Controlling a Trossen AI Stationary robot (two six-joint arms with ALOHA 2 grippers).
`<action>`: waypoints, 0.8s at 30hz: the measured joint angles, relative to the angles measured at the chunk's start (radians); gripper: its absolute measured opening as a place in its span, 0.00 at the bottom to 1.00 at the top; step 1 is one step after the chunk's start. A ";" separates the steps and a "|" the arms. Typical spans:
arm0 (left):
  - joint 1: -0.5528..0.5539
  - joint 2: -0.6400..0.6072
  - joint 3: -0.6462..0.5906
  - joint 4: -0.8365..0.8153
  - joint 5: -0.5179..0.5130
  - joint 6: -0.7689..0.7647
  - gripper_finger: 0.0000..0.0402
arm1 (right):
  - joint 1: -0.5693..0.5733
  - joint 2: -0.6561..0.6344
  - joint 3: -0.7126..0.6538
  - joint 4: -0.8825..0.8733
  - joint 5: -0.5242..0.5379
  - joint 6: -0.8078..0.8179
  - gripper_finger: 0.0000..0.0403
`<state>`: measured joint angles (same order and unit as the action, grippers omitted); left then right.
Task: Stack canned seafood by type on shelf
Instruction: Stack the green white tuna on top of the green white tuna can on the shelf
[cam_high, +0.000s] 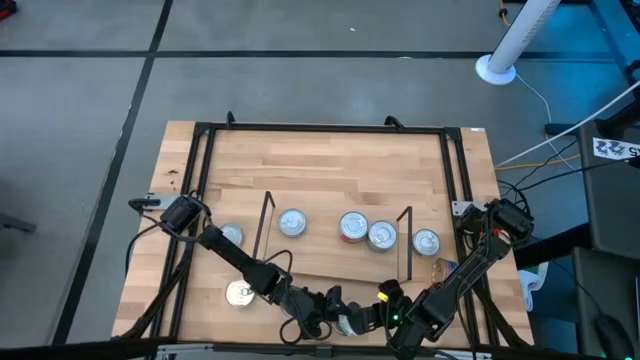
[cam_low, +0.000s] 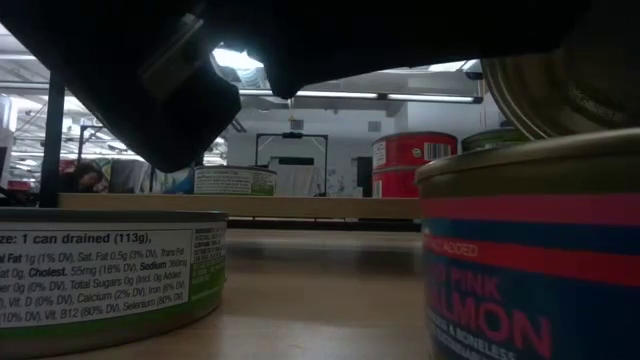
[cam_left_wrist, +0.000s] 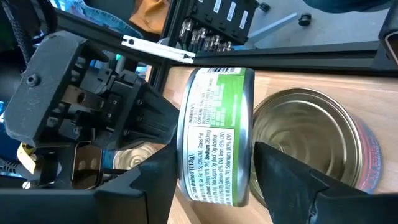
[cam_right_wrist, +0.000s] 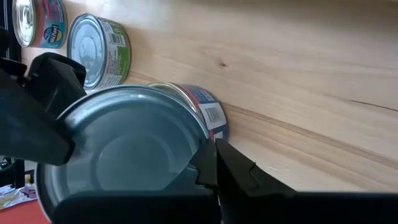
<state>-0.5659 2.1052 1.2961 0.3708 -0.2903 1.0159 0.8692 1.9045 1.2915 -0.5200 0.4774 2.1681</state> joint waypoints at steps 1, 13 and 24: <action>0.000 0.000 0.000 0.000 0.001 0.000 0.50 | 0.000 0.000 0.000 0.000 0.000 0.000 0.01; -0.003 0.000 -0.001 0.007 0.001 0.012 0.36 | 0.002 -0.002 0.000 -0.002 0.037 -0.002 0.01; -0.027 -0.019 -0.005 0.005 -0.027 0.008 0.36 | 0.002 -0.002 0.003 0.000 0.062 -0.005 0.01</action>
<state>-0.5934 2.0860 1.2915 0.3760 -0.3169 1.0240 0.8707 1.9026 1.2945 -0.5205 0.5395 2.1636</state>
